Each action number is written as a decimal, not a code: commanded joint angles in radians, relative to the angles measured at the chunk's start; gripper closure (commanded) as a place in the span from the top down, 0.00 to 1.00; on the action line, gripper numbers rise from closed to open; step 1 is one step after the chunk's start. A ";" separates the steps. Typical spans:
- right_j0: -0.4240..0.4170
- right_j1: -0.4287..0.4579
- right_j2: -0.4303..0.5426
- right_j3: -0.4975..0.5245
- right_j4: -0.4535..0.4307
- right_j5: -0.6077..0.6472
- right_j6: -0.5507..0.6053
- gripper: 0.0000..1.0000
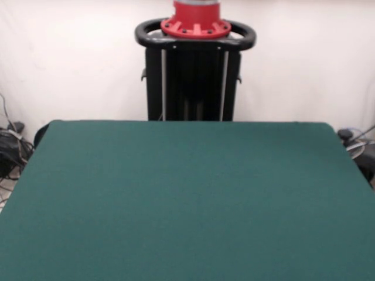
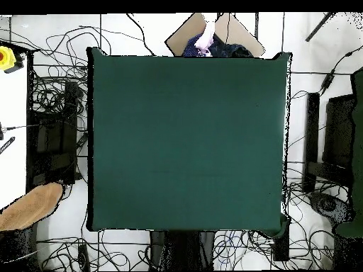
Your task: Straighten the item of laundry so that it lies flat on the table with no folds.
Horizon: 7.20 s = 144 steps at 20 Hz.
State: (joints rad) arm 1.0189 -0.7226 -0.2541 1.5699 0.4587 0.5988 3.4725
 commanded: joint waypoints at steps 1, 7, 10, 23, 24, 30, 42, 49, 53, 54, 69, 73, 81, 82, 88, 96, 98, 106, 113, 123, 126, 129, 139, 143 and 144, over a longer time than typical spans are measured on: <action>-0.072 -0.018 0.125 -0.106 -0.262 0.227 -0.387 0.00; -0.109 -0.030 0.182 -0.081 -0.308 0.200 -0.360 0.00; -0.144 -0.046 0.214 -0.034 -0.320 0.160 -0.376 0.00; -0.395 -0.180 0.337 0.226 -0.396 0.032 -0.582 0.00; -0.410 -0.187 0.348 0.242 -0.403 0.024 -0.589 0.00; -0.485 -0.221 0.401 0.310 -0.444 -0.007 -0.616 0.00; -0.591 -0.233 0.481 0.393 -0.534 -0.085 -0.618 0.00; -0.722 -0.240 0.557 0.435 -0.596 -0.104 -0.679 0.00; -0.818 -0.250 0.618 0.475 -0.628 -0.116 -0.723 0.00; -0.839 -0.251 0.631 0.485 -0.638 -0.121 -0.731 0.00; -1.173 -0.225 0.758 0.580 -0.832 -0.176 -0.862 0.00; -1.283 -0.197 0.787 0.585 -0.890 -0.175 -0.918 0.00; -1.490 -0.178 0.868 0.558 -0.968 -0.102 -1.052 0.00; -1.505 -0.171 0.876 0.548 -0.973 -0.091 -1.066 0.00; -1.611 -0.096 0.908 0.466 -1.014 -0.027 -1.184 0.00; -1.755 0.014 0.904 0.355 -1.072 0.023 -1.367 0.00; -1.775 0.045 0.898 0.318 -1.085 0.031 -1.402 0.00; -1.861 0.110 0.880 0.227 -1.102 0.092 -1.544 0.00; -1.899 0.145 0.865 0.159 -1.105 0.124 -1.632 0.00; -1.919 0.079 0.861 0.149 -1.088 0.176 -1.682 0.00; -1.913 0.037 0.866 0.158 -1.083 0.193 -1.680 0.00; -1.904 0.004 0.866 0.156 -1.087 0.207 -1.680 0.00; -1.904 -0.113 0.871 0.197 -1.103 0.207 -1.687 0.00; -1.918 -0.111 0.893 0.229 -1.093 0.175 -1.693 0.00; -1.919 -0.110 0.897 0.234 -1.092 0.170 -1.695 0.00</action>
State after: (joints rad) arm -0.8964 -0.8093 0.6071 1.7951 -0.5875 0.7258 1.9993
